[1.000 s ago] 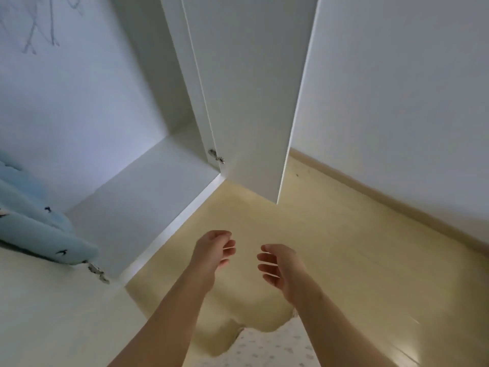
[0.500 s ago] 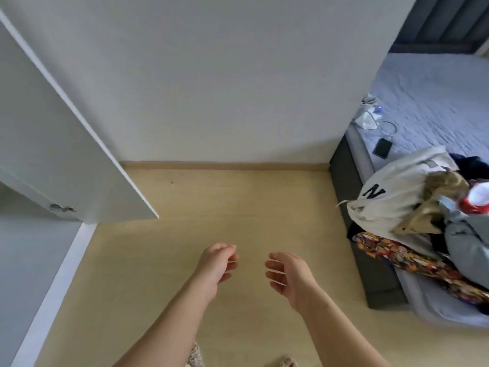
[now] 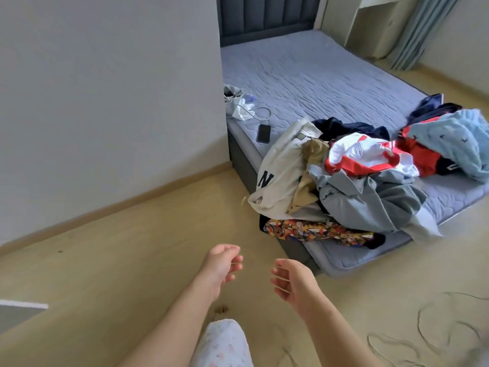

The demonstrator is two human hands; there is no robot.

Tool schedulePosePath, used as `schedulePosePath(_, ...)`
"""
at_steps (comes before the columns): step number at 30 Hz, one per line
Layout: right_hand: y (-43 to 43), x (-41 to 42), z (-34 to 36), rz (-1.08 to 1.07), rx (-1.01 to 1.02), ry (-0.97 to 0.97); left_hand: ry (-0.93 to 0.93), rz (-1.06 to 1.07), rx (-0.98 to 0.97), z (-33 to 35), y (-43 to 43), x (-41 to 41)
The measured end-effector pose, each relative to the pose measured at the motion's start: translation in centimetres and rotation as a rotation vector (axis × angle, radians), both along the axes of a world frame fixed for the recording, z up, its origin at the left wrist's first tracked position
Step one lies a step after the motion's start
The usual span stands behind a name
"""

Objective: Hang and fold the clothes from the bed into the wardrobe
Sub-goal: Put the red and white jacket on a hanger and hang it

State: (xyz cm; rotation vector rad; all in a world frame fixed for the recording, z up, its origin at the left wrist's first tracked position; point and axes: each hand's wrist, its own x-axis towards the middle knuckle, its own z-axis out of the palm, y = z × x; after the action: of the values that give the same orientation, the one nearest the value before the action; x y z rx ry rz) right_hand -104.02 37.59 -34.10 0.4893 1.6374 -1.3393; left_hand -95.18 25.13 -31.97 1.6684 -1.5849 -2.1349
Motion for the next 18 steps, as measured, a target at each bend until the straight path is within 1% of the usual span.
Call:
schedulePosePath(5, -1.4, -5.6, -0.3, -0.112, 0.001, -0.007, -0.012, -0.109, -0.012, -0.7, -2.1, -6.8)
schedulePosePath(9, -4.9, -11.4, 0.1, -0.193, -0.025, -0.005, -0.013, -0.185, -0.003, -1.0, -5.9, -13.5)
schedulePosePath(13, -9.1, -17.6, 1.3, -0.264, -0.037, -0.019, -0.042, -0.257, -0.042, -0.7, -10.7, -20.4)
schedulePosePath(18, -11.5, -23.9, 1.8, -0.336, -0.022, 0.005, -0.055, -0.356, -0.050, -0.6, -13.1, -27.8)
